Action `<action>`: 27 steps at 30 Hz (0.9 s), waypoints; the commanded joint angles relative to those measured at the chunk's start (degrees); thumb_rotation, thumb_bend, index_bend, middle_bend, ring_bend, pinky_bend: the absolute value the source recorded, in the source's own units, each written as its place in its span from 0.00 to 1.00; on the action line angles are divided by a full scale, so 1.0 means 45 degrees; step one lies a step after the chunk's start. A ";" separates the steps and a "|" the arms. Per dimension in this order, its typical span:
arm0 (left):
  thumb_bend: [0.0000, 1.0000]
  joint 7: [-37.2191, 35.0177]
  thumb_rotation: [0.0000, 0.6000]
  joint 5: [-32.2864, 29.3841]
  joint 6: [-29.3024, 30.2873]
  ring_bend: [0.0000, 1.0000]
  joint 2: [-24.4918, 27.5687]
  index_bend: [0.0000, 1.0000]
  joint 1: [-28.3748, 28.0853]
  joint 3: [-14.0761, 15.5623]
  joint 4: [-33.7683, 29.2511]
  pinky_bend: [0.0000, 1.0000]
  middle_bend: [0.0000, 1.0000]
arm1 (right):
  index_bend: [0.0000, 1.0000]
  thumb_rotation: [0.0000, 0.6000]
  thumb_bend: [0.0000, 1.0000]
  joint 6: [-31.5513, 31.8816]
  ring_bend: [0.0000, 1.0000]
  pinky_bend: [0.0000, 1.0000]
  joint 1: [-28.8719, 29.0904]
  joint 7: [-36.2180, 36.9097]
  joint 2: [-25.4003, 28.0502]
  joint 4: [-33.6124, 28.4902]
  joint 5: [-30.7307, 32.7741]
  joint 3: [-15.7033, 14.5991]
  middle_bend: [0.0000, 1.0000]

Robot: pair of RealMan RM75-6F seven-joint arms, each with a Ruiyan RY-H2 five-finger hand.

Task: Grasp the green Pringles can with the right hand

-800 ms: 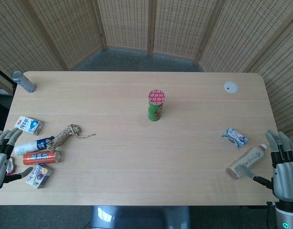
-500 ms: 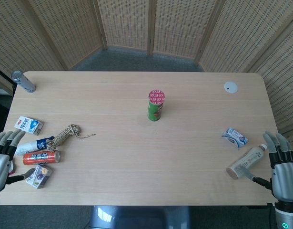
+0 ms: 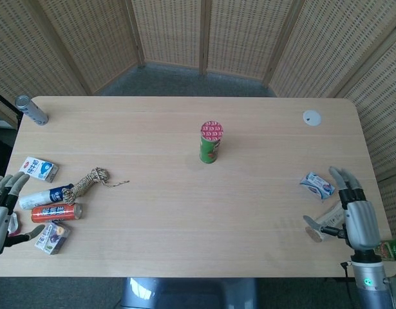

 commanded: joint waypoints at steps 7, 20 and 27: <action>0.00 0.0010 1.00 -0.0223 0.0052 0.00 0.0058 0.00 0.0047 -0.0081 0.0058 0.00 0.00 | 0.00 0.75 0.00 -0.6305 0.00 0.00 0.3480 0.4081 -0.0479 0.0400 0.3428 0.1323 0.00; 0.00 0.0502 1.00 -0.1082 -0.0782 0.00 -0.0362 0.00 -0.0274 -0.0167 0.0296 0.00 0.00 | 0.00 0.75 0.00 -0.9394 0.00 0.00 0.5785 0.5196 -0.2729 0.4064 0.5226 0.2104 0.00; 0.00 0.0954 1.00 -0.1581 -0.0996 0.00 -0.0662 0.00 -0.0391 -0.0269 0.0519 0.00 0.00 | 0.00 0.75 0.00 -1.0331 0.00 0.00 0.6726 0.5334 -0.4003 0.5842 0.5865 0.2495 0.00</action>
